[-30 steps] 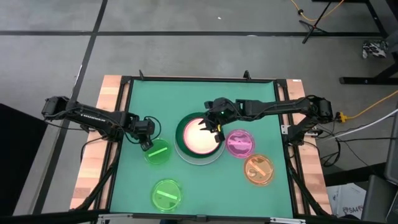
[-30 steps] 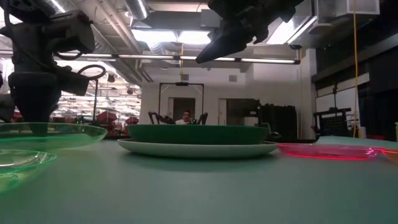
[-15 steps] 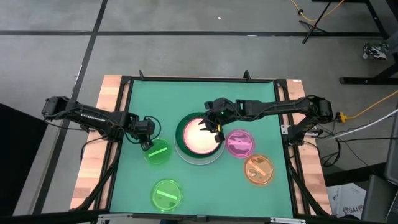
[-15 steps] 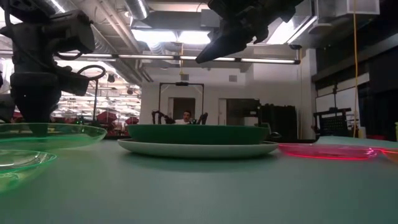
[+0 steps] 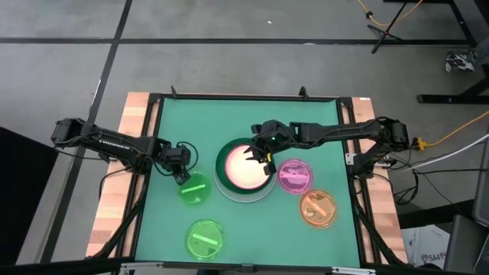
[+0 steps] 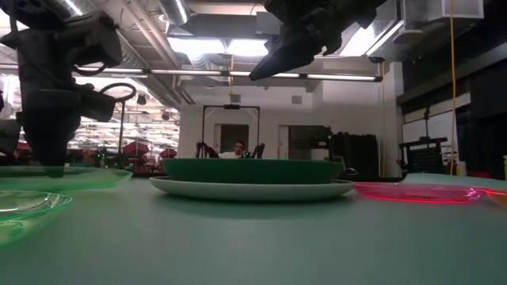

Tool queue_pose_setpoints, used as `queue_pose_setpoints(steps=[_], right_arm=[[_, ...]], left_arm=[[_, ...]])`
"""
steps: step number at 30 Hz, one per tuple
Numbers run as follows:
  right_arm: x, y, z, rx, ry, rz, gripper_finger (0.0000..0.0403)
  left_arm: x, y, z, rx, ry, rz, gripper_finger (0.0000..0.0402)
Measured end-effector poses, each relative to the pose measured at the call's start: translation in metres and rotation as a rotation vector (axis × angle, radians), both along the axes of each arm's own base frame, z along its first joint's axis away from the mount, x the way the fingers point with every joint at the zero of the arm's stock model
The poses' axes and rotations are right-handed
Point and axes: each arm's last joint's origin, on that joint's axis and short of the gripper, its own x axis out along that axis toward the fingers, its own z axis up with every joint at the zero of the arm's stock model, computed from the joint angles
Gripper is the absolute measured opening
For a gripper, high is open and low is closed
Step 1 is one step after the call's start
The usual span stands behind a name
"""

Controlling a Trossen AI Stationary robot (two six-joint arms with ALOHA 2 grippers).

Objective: Stack plastic plates
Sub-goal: Stack the top light green plate on top of the light orange plate

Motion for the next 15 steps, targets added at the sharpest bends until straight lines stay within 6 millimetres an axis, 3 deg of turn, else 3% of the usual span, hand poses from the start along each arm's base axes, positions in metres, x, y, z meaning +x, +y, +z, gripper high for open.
queue_pose_setpoints(steps=[15], right_arm=[[0.0000, 0.0001, 0.0000, 0.000, 0.000, 0.000, 0.0101]], left_arm=[[0.0103, -0.0027, 0.0034, -0.039, -0.111, -0.023, 0.0096]])
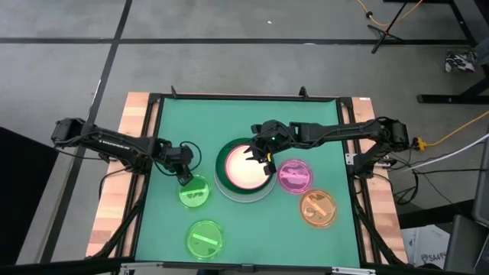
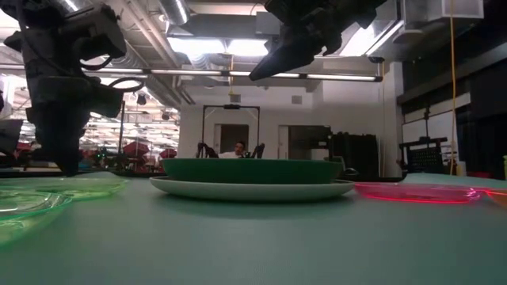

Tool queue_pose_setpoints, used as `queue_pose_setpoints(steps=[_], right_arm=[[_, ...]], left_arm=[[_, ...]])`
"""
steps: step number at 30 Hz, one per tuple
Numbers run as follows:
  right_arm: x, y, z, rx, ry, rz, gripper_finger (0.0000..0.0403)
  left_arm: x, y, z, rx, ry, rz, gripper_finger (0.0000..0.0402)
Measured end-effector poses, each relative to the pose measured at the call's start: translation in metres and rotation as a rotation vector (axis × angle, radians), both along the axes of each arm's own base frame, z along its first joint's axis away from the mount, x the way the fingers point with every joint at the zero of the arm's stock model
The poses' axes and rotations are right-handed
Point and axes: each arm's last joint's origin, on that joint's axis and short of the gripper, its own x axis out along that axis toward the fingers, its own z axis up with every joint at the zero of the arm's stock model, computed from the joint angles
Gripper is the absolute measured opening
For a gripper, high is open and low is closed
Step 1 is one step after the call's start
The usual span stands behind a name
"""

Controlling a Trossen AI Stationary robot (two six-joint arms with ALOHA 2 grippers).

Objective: Stack plastic plates
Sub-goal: Stack the top light green plate on top of the light orange plate

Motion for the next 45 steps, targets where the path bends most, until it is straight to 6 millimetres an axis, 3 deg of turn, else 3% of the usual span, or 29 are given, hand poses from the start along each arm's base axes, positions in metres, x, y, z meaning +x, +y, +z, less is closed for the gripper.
queue_pose_setpoints(steps=[12, 21, 45], right_arm=[[-0.001, 0.000, -0.001, 0.001, 0.014, 0.001, 0.0101], [-0.002, 0.000, -0.002, 0.002, 0.030, 0.001, 0.0101], [-0.003, 0.000, -0.001, 0.002, 0.026, 0.001, 0.0101]], left_arm=[[-0.001, -0.008, -0.001, 0.006, 0.005, -0.045, 0.0096], [-0.011, -0.008, -0.015, -0.026, 0.058, -0.005, 0.0096], [-0.009, -0.008, -0.015, -0.043, 0.039, -0.005, 0.0096]])
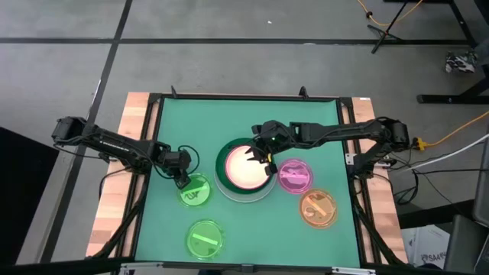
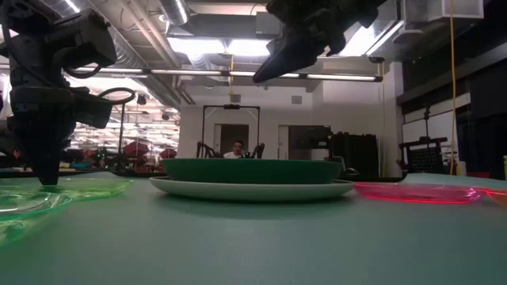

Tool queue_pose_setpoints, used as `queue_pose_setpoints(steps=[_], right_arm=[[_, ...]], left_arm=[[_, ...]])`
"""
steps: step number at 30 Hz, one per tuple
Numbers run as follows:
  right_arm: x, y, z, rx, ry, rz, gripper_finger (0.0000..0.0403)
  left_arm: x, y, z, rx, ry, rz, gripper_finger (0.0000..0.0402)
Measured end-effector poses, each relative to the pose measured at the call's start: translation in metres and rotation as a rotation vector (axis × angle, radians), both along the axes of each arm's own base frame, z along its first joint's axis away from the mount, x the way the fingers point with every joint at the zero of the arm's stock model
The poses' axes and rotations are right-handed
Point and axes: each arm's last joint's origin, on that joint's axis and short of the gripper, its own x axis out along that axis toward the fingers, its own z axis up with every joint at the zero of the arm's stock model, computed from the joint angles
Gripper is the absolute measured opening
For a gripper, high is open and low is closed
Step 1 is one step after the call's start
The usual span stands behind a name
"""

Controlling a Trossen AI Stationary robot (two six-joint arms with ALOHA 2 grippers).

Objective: Stack plastic plates
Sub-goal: Stack the top light green plate on top of the light orange plate

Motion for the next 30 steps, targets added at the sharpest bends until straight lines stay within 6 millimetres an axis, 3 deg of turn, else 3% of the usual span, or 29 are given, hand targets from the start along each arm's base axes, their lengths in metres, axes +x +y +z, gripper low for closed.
queue_pose_setpoints(steps=[12, 18, 30], right_arm=[[-0.008, 0.000, 0.008, 0.001, 0.011, 0.000, 0.0101], [-0.012, 0.001, 0.012, 0.001, 0.018, 0.000, 0.0101], [-0.049, 0.002, 0.046, -0.017, 0.018, -0.018, 0.0101]], left_arm=[[0.000, 0.000, 0.000, -0.007, 0.000, 0.025, 0.0095], [0.001, 0.000, 0.000, -0.013, -0.006, 0.026, 0.0067], [0.001, 0.000, 0.000, -0.011, -0.009, 0.026, 0.0011]])
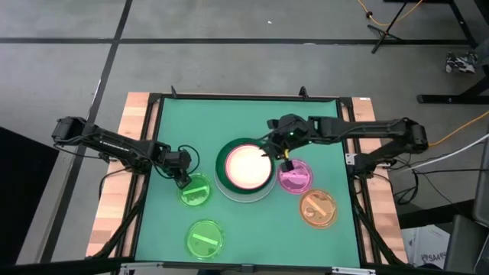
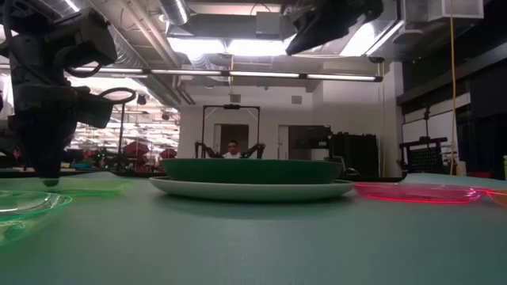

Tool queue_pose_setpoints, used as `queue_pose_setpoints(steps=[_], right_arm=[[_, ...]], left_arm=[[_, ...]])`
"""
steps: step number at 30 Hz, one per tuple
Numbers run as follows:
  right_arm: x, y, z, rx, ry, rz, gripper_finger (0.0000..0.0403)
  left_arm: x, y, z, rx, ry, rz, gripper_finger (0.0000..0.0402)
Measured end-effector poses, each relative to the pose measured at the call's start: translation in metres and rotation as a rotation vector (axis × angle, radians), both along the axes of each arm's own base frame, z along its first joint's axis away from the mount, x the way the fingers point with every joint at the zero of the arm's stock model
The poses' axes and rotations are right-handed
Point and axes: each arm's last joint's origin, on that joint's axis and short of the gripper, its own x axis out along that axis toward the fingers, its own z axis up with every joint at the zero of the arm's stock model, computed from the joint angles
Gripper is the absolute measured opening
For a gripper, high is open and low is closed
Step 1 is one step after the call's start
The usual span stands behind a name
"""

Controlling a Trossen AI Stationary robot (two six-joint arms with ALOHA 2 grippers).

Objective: Stack plastic plates
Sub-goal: Stack the top light green plate on top of the light orange plate

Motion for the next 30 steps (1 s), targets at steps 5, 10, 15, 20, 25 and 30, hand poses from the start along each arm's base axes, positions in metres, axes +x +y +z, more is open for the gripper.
queue_pose_setpoints(steps=[5, 10, 15, 20, 25, 30], right_arm=[[-0.015, 0.000, 0.013, -0.029, -0.014, -0.033, 0.0101], [-0.028, -0.001, 0.022, -0.057, -0.010, -0.066, 0.0101], [-0.040, -0.001, 0.022, -0.086, 0.050, -0.098, 0.0101], [-0.048, -0.002, 0.019, -0.109, 0.121, -0.120, 0.0101], [-0.054, -0.002, 0.014, -0.137, 0.205, -0.142, 0.0101], [-0.059, -0.003, 0.010, -0.173, 0.271, -0.170, 0.0101]], left_arm=[[0.001, 0.000, 0.002, -0.007, -0.012, -0.005, 0.0003], [0.009, -0.002, 0.017, -0.044, -0.072, -0.026, 0.0002], [0.021, -0.006, 0.044, -0.107, -0.174, -0.111, 0.0001], [0.036, -0.010, 0.081, -0.195, -0.294, -0.192, 0.0001], [0.048, -0.009, 0.121, -0.135, -0.432, -0.185, 0.0000], [0.064, -0.005, 0.147, 0.003, -0.564, -0.190, 0.0000]])
